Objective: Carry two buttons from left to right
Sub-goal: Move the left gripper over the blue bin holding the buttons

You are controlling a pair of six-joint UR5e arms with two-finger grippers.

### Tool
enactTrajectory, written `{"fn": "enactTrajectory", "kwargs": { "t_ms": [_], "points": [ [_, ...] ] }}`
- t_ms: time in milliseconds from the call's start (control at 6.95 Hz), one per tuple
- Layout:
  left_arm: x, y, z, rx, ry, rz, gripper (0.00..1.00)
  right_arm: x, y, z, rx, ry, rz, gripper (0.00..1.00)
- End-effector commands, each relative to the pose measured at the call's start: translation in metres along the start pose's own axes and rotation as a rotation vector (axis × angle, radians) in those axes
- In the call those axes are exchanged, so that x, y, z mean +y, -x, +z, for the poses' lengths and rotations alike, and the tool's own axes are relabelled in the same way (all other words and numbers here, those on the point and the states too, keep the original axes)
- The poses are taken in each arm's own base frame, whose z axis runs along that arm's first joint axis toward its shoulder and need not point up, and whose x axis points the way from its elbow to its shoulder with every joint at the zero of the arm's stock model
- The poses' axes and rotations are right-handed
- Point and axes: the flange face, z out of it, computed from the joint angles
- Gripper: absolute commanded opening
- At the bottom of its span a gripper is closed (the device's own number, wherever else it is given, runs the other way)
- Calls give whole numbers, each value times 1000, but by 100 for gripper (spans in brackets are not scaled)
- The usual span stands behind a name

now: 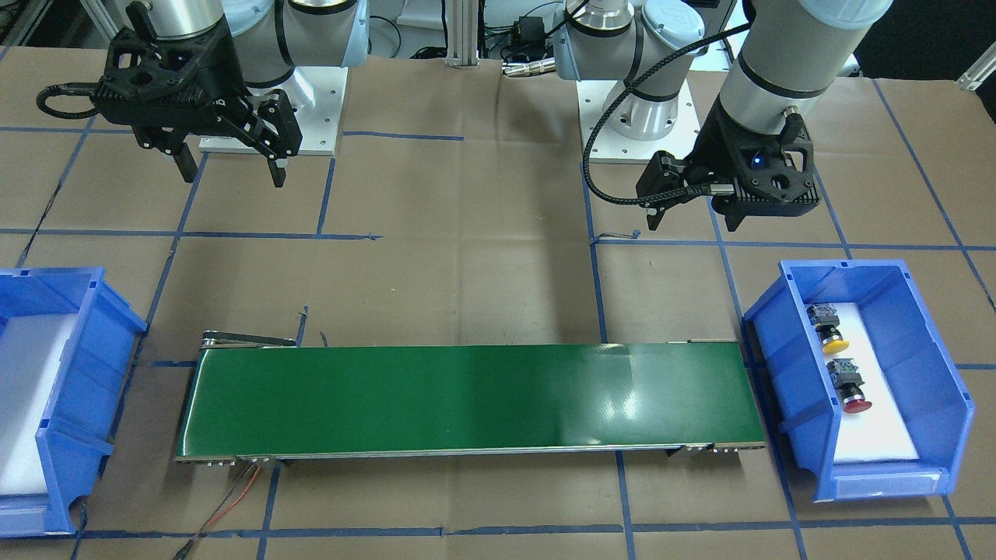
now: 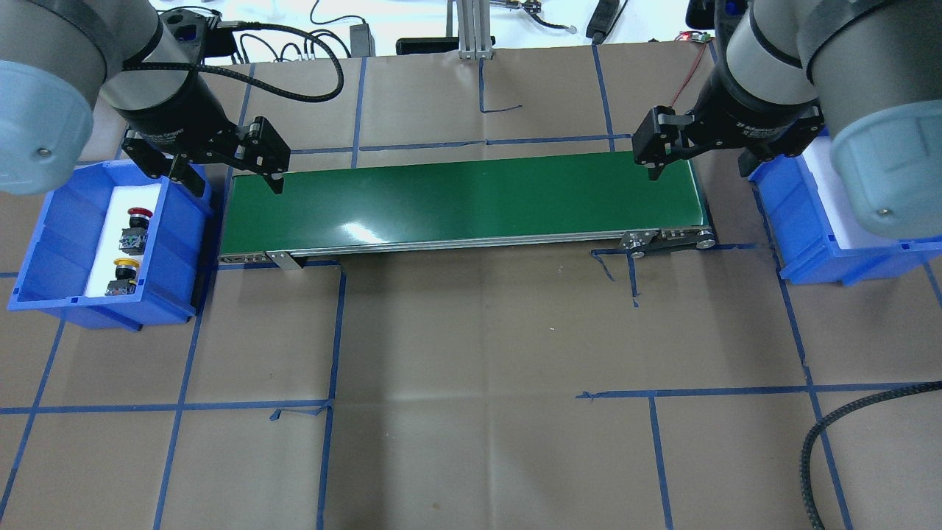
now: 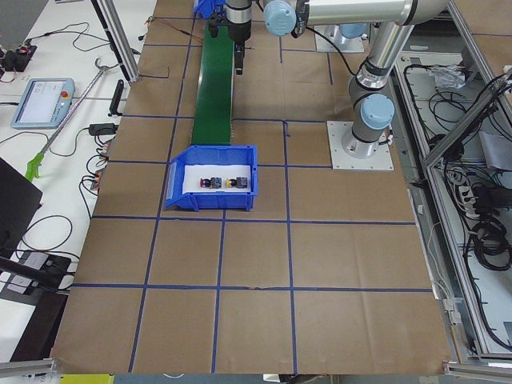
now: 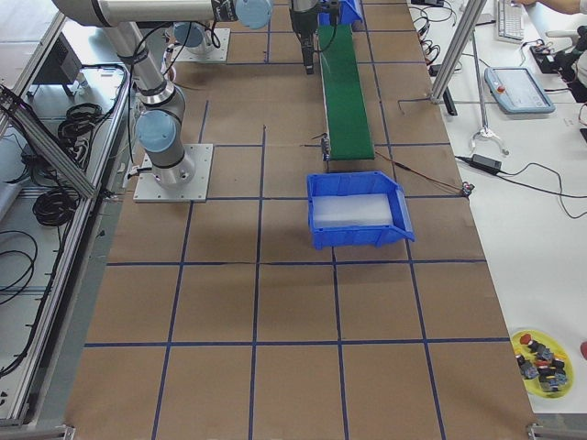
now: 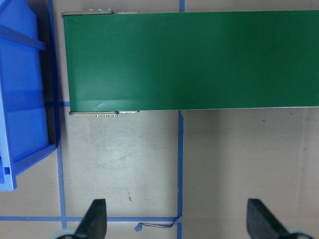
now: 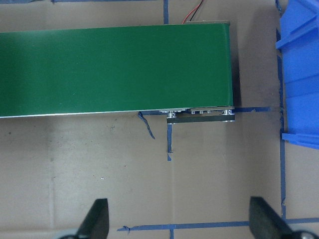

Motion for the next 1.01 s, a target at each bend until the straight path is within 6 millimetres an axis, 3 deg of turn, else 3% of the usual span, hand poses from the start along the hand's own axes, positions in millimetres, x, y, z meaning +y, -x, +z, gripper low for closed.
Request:
{"fn": "enactTrajectory", "kwargs": {
  "t_ms": [0,864],
  "points": [
    [0,0,0,0,1,1,100,-1,0,0,0,-2,0,100],
    [0,3,1,-1,2,-4,100,-4,-2,-6,1,-14,3,100]
  ]
}}
